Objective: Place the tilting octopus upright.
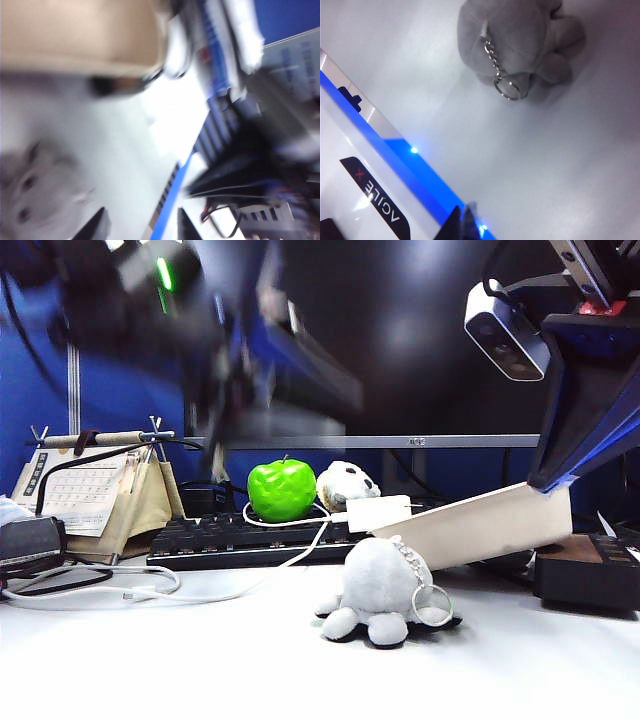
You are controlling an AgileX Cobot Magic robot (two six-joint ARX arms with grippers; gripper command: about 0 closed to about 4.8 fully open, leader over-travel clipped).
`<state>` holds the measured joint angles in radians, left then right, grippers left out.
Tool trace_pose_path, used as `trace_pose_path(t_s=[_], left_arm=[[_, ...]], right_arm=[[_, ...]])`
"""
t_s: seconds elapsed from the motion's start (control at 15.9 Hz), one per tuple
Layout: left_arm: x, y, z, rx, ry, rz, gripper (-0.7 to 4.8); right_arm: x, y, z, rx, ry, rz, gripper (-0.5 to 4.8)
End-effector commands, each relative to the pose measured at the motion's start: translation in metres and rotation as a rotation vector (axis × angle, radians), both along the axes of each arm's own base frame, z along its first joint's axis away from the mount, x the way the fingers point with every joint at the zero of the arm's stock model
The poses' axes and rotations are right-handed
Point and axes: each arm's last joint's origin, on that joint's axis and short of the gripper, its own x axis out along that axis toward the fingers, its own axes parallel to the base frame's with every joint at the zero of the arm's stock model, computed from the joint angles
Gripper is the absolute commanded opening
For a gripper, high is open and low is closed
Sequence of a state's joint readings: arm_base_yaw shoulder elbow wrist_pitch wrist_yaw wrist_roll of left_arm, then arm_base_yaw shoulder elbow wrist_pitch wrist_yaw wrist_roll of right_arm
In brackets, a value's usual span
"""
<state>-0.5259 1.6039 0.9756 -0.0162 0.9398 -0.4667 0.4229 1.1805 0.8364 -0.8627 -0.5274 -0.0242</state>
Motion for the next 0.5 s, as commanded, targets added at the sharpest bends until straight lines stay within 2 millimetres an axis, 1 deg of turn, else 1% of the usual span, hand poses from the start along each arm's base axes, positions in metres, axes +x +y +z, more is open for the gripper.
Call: trace_pose_path(t_s=[0.06,0.13,0.19,0.31,0.38,0.44,0.5], left_arm=[[-0.018,0.01,0.048,-0.105,-0.142,-0.035,1.84],[-0.028,0.015,0.065,-0.151,-0.182,-0.071,1.83],[-0.045,0.023,0.09,-0.218,-0.247,-0.127,1.81],[-0.07,0.037,0.12,-0.285,-0.348,-0.164,1.74],[-0.091,0.049,0.142,-0.33,-0.436,-0.176,1.73],[-0.113,0.062,0.16,-0.371,-0.521,-0.181,1.36],[-0.13,0.072,0.172,-0.401,-0.59,-0.185,1.04]], right_arm=[[0.001,0.002,0.004,0.076,-0.012,0.031,-0.01],[0.001,0.003,0.005,0.114,-0.004,0.047,-0.01],[0.001,0.005,0.009,0.166,-0.022,0.067,-0.01],[-0.002,0.004,0.018,0.221,-0.075,0.086,-0.01],[-0.009,0.001,0.028,0.25,-0.138,0.091,-0.01],[-0.02,-0.004,0.041,0.279,-0.199,0.089,-0.01],[-0.031,-0.009,0.051,0.306,-0.248,0.08,-0.01]])
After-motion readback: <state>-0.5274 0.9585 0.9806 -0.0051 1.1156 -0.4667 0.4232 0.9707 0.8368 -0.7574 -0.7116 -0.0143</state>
